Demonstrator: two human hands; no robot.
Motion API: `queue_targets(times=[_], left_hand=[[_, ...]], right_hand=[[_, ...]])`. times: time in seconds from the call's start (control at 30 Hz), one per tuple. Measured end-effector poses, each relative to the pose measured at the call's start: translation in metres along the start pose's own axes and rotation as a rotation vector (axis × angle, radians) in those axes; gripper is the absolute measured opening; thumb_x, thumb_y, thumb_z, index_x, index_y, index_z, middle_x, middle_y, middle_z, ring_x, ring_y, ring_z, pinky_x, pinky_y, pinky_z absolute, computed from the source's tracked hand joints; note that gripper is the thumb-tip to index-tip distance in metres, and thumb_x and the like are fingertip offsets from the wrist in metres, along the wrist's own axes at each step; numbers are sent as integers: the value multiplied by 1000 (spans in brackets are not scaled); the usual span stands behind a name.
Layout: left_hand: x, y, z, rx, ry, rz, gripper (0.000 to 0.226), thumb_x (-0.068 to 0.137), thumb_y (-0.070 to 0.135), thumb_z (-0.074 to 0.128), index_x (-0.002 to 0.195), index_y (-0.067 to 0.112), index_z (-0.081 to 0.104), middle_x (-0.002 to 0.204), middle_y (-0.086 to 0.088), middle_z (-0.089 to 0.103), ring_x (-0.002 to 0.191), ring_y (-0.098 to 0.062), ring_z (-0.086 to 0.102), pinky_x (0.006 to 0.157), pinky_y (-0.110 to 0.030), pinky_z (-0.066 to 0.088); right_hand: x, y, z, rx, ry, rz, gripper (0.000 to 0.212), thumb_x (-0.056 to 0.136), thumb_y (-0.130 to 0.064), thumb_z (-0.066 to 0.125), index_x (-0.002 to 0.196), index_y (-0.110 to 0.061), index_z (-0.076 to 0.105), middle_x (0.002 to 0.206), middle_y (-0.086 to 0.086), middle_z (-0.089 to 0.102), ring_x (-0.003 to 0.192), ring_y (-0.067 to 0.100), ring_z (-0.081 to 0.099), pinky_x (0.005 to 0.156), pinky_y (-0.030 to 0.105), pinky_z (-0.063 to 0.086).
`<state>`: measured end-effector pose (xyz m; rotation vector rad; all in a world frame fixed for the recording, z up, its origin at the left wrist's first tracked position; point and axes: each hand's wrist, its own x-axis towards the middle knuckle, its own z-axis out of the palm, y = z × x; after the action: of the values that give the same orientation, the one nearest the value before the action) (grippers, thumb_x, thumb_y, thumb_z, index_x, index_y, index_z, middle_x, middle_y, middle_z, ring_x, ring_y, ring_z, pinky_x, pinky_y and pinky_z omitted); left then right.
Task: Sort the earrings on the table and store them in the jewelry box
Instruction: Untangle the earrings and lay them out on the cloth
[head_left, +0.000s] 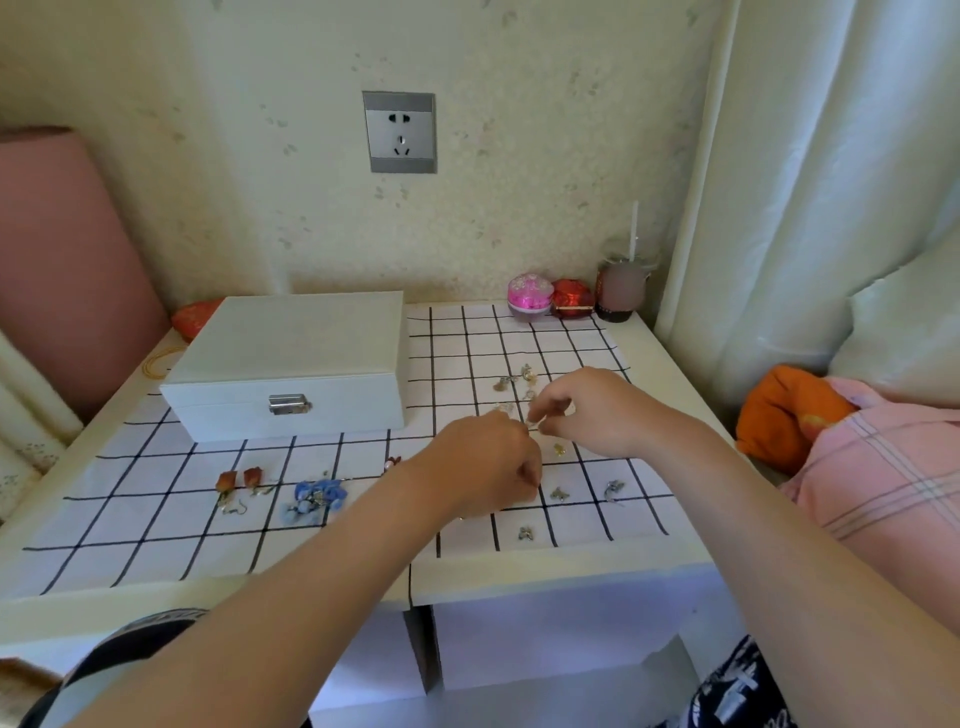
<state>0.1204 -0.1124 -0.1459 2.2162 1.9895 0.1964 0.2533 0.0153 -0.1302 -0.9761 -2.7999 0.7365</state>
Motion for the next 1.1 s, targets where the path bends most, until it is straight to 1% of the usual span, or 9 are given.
queue_targets(times=[0.17,0.3,0.37,0.47,0.57,0.67,0.8,0.93,1.1], left_hand=[[2,-7,-12,-132,14,-69,23,87,53,61,96,34,71,97,18,62,93,-3,55,82,-28,49],[20,-29,-32,-245,178,-171,16,93,41,61,98,30,71,94,16,65,84,1,57,72,-19,44],[31,-44,-37,-261,237,-243,16,96,33,58,105,27,70,99,15,65,82,0,56,70,-15,40],[48,-65,-32,-260,225,-334,20,98,26,55,114,25,67,107,10,64,89,-5,54,79,-19,40],[65,-76,-21,-279,200,-355,22,98,22,54,115,28,67,114,8,65,94,-6,55,83,-21,42],[80,-81,-13,-280,170,-348,26,97,19,57,119,26,68,118,5,66,99,-9,58,87,-21,43],[93,-88,-8,-288,124,-344,30,88,34,70,118,33,69,110,12,66,95,-10,58,89,-30,49],[98,-93,-4,-335,151,-356,13,86,31,72,97,31,78,97,11,72,92,-9,63,85,-30,52],[97,-95,-2,-414,163,-384,9,87,25,69,90,26,78,91,10,73,89,-7,64,82,-27,52]], right_hand=[[10,11,-6,29,61,25,13,91,-26,69,101,-32,75,97,-16,63,99,8,60,89,29,49],[31,26,-9,28,176,102,13,92,-28,67,97,-38,72,105,-11,68,101,13,62,92,39,53],[41,31,-9,24,202,125,18,94,-24,63,104,-38,71,108,-10,68,102,13,62,91,38,53],[54,36,-5,-56,194,117,32,97,-15,57,120,-35,66,115,-9,66,106,15,60,87,34,50],[68,33,0,-222,168,57,53,95,-1,54,137,-33,56,133,-6,61,121,18,57,93,34,47],[84,28,3,-340,125,-24,58,95,0,53,142,-35,51,140,-2,57,123,22,57,93,36,49],[101,29,6,-369,123,-96,48,95,-7,58,128,-41,63,117,-6,66,101,18,63,78,35,53],[107,30,10,-383,157,-68,26,97,-25,60,118,-35,71,116,-7,67,105,20,63,82,34,50],[106,32,7,-320,155,-21,21,96,-28,60,110,-33,75,111,-10,72,102,16,64,80,30,48]])
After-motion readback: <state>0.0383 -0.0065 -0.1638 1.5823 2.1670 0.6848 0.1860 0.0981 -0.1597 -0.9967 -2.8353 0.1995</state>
